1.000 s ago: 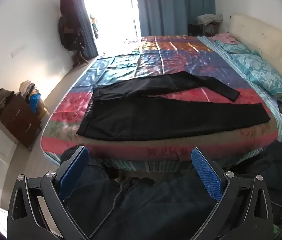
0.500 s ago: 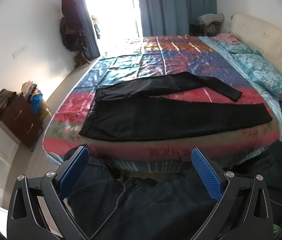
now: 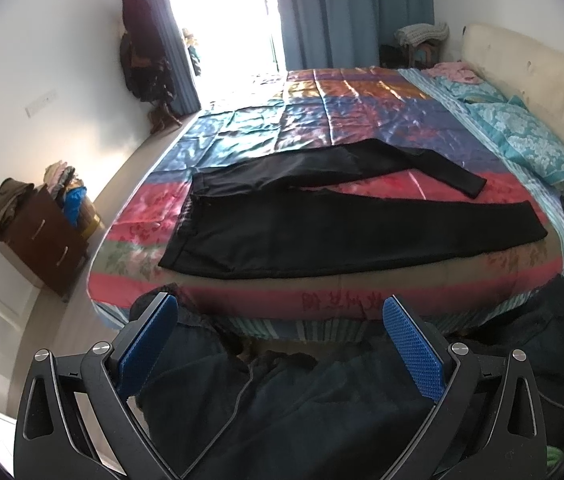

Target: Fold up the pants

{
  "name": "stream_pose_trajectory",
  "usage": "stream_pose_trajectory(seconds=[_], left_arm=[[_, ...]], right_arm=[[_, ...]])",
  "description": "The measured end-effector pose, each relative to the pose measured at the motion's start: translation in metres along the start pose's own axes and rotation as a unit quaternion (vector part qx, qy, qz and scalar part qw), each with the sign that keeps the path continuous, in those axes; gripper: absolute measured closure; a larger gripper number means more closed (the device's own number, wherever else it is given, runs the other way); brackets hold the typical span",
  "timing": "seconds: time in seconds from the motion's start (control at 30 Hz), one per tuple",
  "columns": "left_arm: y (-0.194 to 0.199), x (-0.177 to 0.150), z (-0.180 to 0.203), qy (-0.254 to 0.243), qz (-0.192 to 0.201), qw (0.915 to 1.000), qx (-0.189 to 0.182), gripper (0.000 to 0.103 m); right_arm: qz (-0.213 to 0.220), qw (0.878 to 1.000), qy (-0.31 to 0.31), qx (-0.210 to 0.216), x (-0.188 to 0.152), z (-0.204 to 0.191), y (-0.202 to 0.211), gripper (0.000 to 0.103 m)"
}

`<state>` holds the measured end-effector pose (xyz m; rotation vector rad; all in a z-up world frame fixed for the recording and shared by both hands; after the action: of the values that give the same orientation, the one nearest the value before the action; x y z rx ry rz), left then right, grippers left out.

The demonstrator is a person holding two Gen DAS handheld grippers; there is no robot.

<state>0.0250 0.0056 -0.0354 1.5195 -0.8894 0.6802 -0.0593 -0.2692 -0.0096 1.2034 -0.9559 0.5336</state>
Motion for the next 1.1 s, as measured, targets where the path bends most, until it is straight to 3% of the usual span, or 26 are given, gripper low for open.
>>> stream_pose_trajectory(seconds=[1.1], left_arm=[[-0.0023,-0.0028,0.0020,0.000,-0.003,0.9999,-0.010,0.000]], right_arm=[[-0.005,1.000,0.012,-0.010,-0.0022,-0.0048,-0.0019,0.000]])
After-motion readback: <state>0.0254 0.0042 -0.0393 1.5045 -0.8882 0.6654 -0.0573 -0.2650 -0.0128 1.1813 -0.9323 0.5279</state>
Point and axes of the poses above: each gripper's, at about its wrist camera, not at the fingertips, and y roughly against the way its jaws point, z to its right, x to its top, the point moved 4 cm from there along -y, roughly the way its jaws point, and after that the axes turned 13 degrees about z, right-handed, at the moved point
